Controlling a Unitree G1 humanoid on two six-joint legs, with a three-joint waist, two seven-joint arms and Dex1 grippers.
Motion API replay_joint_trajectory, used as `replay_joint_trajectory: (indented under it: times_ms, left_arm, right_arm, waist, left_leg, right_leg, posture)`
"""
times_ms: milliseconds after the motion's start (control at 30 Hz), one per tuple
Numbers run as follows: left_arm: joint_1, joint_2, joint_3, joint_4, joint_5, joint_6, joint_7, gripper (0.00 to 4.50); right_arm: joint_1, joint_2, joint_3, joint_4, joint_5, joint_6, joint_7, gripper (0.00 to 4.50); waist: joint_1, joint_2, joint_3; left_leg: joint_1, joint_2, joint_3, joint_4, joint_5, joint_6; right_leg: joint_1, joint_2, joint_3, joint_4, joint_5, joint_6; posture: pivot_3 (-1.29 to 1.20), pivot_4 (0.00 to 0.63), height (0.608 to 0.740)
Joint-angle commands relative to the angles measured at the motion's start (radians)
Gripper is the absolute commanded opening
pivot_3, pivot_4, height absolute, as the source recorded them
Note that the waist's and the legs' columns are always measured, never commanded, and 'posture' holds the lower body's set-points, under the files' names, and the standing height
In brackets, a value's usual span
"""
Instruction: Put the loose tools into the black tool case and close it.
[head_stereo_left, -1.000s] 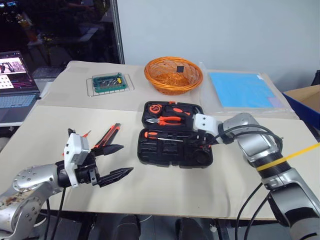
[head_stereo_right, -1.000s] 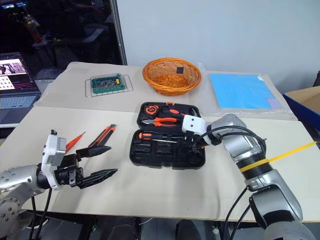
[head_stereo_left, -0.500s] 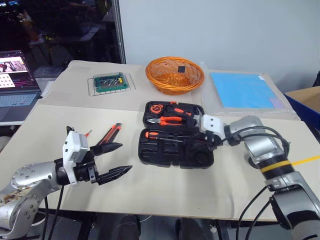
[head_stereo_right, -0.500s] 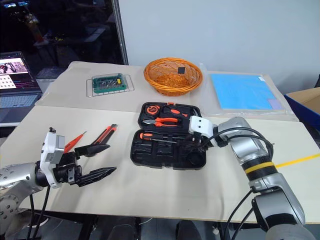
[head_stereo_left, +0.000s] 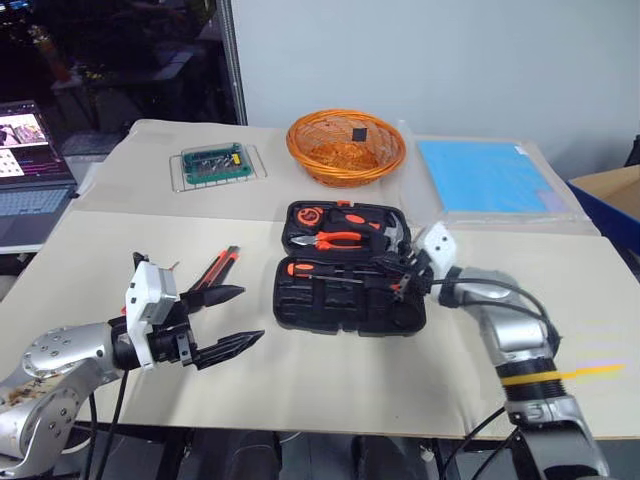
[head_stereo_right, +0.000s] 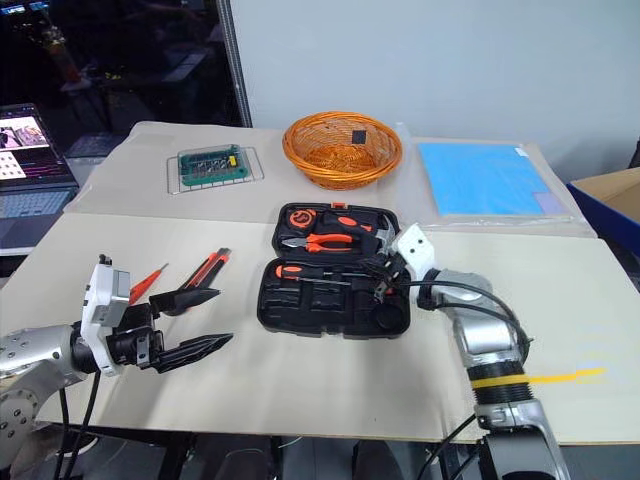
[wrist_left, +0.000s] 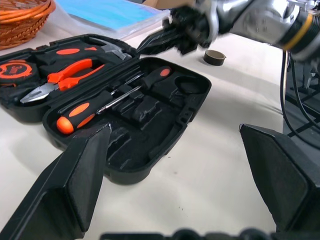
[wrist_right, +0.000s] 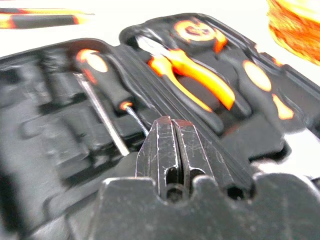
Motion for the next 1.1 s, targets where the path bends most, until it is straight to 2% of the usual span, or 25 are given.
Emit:
replay_joint_trajectory:
  times_ms: [33, 133, 300, 433, 533, 567, 633, 667, 767, 800, 867, 933, 1000, 1100]
  left_arm:
    - [-0.015, -0.001, 0.004, 0.004, -0.001, -0.027, 0.004, 4.4]
    - [-0.019, -0.005, -0.001, 0.009, 0.008, -0.035, 0.007, 4.4]
    - [-0.014, -0.01, -0.005, 0.019, 0.02, -0.051, 0.013, 4.4]
    - [-0.002, -0.066, -0.007, 0.056, 0.125, -0.106, 0.125, 4.4]
    - [-0.025, -0.12, 0.022, 0.1, 0.153, -0.063, 0.269, 4.4]
    - [-0.039, -0.122, 0.027, 0.116, 0.182, -0.018, 0.343, 4.4]
    - [-0.077, -0.112, 0.055, 0.184, 0.207, 0.058, 0.439, 4.4]
    - [-0.095, -0.103, 0.069, 0.22, 0.195, 0.089, 0.449, 4.4]
    - [-0.165, -0.064, 0.077, 0.321, 0.212, 0.124, 0.459, 4.4]
    - [-0.181, -0.049, 0.081, 0.356, 0.217, 0.123, 0.449, 4.4]
    - [-0.259, 0.046, 0.029, 0.529, 0.27, 0.106, 0.366, 4.4]
    - [-0.34, 0.128, -0.044, 0.704, 0.33, 0.041, 0.251, 4.4]
    - [-0.434, 0.168, -0.134, 0.861, 0.407, -0.022, 0.183, 4.4]
    - [-0.549, 0.188, -0.223, 1.04, 0.486, -0.07, 0.107, 4.4]
  right_arm:
    - [0.048, -0.035, 0.136, 0.024, -0.176, -0.087, -0.066, 0.02]
    - [0.072, -0.099, 0.224, 0.042, -0.271, -0.181, -0.041, 0.02]
    - [0.061, -0.165, 0.266, 0.045, -0.34, -0.291, -0.033, 0.02]
    - [0.026, -0.085, 0.105, 0.019, -0.164, -0.341, -0.105, 0.02]
    - [0.029, -0.053, -0.031, -0.151, 0.134, -0.158, 0.0, 0.02]
    - [0.038, -0.069, -0.063, -0.22, 0.232, -0.081, 0.05, 0.3]
    - [0.062, -0.11, -0.067, -0.337, 0.328, 0.027, 0.108, 0.83]
    - [0.074, -0.132, -0.062, -0.386, 0.362, 0.07, 0.129, 1.06]
    - [0.117, -0.211, -0.09, -0.532, 0.487, 0.183, 0.179, 2.16]
    - [0.12, -0.219, -0.089, -0.565, 0.509, 0.212, 0.174, 2.49]
    - [0.157, -0.266, -0.116, -0.651, 0.556, 0.259, 0.175, 3.12]
    - [0.172, -0.283, -0.124, -0.715, 0.586, 0.296, 0.149, 3.82]
    - [0.199, -0.301, -0.13, -0.753, 0.595, 0.296, 0.148, 4.45]
    - [0.235, -0.314, -0.141, -0.798, 0.599, 0.297, 0.136, 4.45]
  waist:
    - [-0.001, 0.0, 0.0]
    - [-0.002, -0.001, -0.001]
    - [0.004, -0.005, -0.004]
    - [0.004, -0.006, -0.004]
    - [0.0, -0.005, -0.002]
    - [0.0, -0.003, -0.001]
    - [0.002, -0.003, -0.001]
    - [0.003, -0.003, -0.001]
    - [0.005, -0.004, 0.0]
    - [0.005, -0.004, 0.0]
    - [0.006, -0.004, 0.0]
    - [0.008, -0.004, 0.0]
    - [0.007, -0.004, 0.0]
    - [0.013, -0.005, 0.0]
  left_leg:
    - [0.0, 0.0, 0.0, 0.0, 0.0, 0.0]
    - [0.003, 0.0, 0.0, 0.0, 0.0, 0.0]
    - [0.006, 0.0, 0.0, 0.0, -0.005, -0.008]
    - [0.006, 0.0, 0.0, 0.0, -0.006, -0.009]
    - [0.004, 0.0, 0.0, -0.001, -0.001, -0.001]
    - [0.004, 0.0, 0.0, 0.0, -0.001, -0.001]
    - [0.002, 0.0, 0.0, 0.0, -0.001, -0.001]
    - [0.003, 0.0, -0.001, 0.0, -0.001, -0.001]
    - [0.003, 0.001, -0.002, -0.001, -0.001, -0.001]
    - [0.003, 0.001, -0.001, -0.001, -0.001, -0.001]
    - [0.003, 0.001, 0.0, -0.001, -0.001, -0.001]
    - [0.002, 0.001, 0.0, -0.001, -0.004, -0.006]
    - [0.003, 0.001, 0.0, -0.001, -0.006, -0.009]
    - [0.003, 0.001, 0.002, -0.001, -0.007, -0.01]
  right_leg:
    - [0.0, 0.0, 0.0, 0.0, -0.001, -0.002]
    - [0.001, 0.0, 0.0, 0.0, -0.003, -0.005]
    - [0.002, 0.0, 0.0, -0.001, -0.004, -0.006]
    - [0.002, 0.0, 0.0, -0.002, -0.004, -0.005]
    - [0.003, 0.001, 0.001, 0.001, -0.004, -0.004]
    - [0.003, 0.001, 0.002, 0.001, -0.001, 0.001]
    - [0.002, 0.001, 0.002, 0.002, 0.0, 0.002]
    - [0.002, 0.002, 0.002, 0.002, 0.0, 0.003]
    - [0.002, 0.002, 0.001, 0.001, -0.001, 0.002]
    - [0.002, 0.002, 0.001, 0.001, -0.001, 0.002]
    - [0.001, 0.001, 0.001, 0.001, -0.004, -0.003]
    - [0.0, 0.001, 0.001, 0.001, -0.005, -0.006]
    - [-0.002, 0.001, 0.001, 0.001, -0.005, -0.006]
    - [-0.004, -0.001, 0.001, -0.001, -0.004, -0.006]
  posture:
    - [0.0, 0.15, 0.74]
    - [0.0, 0.15, 0.74]
    - [0.0, 0.15, 0.74]
    - [0.0, 0.15, 0.74]
    - [0.0, 0.15, 0.74]
    - [0.0, 0.15, 0.74]
    - [0.0, 0.15, 0.74]
    - [0.0, 0.15, 0.74]
    - [0.0, 0.15, 0.74]
    - [0.0, 0.15, 0.74]
    - [0.0, 0.15, 0.74]
    - [0.0, 0.15, 0.74]
    - [0.0, 0.15, 0.74]
    - [0.0, 0.15, 0.74]
